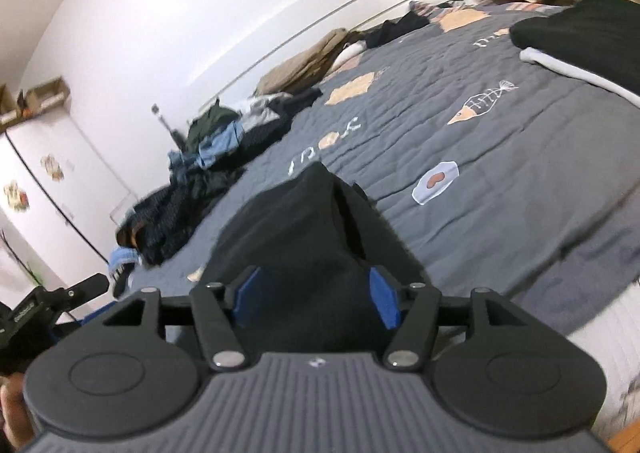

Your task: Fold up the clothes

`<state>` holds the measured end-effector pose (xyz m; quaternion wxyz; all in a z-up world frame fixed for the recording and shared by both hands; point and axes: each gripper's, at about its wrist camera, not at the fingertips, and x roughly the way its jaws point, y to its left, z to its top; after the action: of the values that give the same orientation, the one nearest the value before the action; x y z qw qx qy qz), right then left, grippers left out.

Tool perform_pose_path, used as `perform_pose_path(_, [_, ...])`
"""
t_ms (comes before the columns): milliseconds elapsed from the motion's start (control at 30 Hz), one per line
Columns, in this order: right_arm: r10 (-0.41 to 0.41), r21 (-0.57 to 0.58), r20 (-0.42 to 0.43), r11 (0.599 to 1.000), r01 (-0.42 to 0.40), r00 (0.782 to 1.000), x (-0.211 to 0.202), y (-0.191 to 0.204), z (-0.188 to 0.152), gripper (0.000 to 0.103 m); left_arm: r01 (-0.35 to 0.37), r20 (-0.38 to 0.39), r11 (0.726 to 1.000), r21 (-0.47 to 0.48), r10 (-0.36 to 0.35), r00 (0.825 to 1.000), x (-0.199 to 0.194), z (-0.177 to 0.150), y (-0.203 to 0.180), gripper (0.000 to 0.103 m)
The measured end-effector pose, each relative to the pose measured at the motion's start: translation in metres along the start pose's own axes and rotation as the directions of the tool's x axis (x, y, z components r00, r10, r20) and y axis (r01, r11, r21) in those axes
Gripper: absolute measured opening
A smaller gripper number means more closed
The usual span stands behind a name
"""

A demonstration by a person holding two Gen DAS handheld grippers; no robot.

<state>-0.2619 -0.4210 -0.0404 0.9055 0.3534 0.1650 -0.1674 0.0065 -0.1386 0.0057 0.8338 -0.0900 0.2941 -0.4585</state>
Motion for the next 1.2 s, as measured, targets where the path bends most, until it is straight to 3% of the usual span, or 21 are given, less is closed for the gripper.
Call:
perform_pose_path(333, [0.015, 0.037, 0.067, 0.999, -0.018, 0.998, -0.054, 0.021, -0.001, 0.067, -0.027, 0.083, 1.000, 0.014, 0.026, 0.996, -0.062, 0.045, -0.009, 0.102])
perform_pose_path(633, [0.019, 0.005, 0.040, 1.000, -0.019, 0.999, -0.074, 0.020, 0.009, 0.070, -0.011, 0.066, 0.996, -0.086, 0.016, 0.998, -0.056, 0.051, 0.000, 0.103])
perform_pose_path(833, [0.020, -0.046, -0.034, 0.999, -0.022, 0.999, -0.065, 0.009, 0.010, 0.070, -0.031, 0.004, 0.996, -0.080, 0.031, 1.000, -0.032, 0.034, 0.003, 0.103])
perform_pose_path(1033, [0.037, 0.000, -0.095, 0.999, -0.037, 0.995, -0.035, -0.014, 0.010, 0.070, -0.054, -0.057, 0.998, -0.043, 0.052, 0.997, -0.010, 0.011, 0.002, 0.103])
perform_pose_path(1200, [0.055, 0.040, -0.173, 0.998, -0.049, 0.983, 0.002, -0.024, 0.015, 0.070, -0.073, -0.094, 0.995, -0.074, 0.066, 0.993, 0.001, -0.001, 0.006, 0.103])
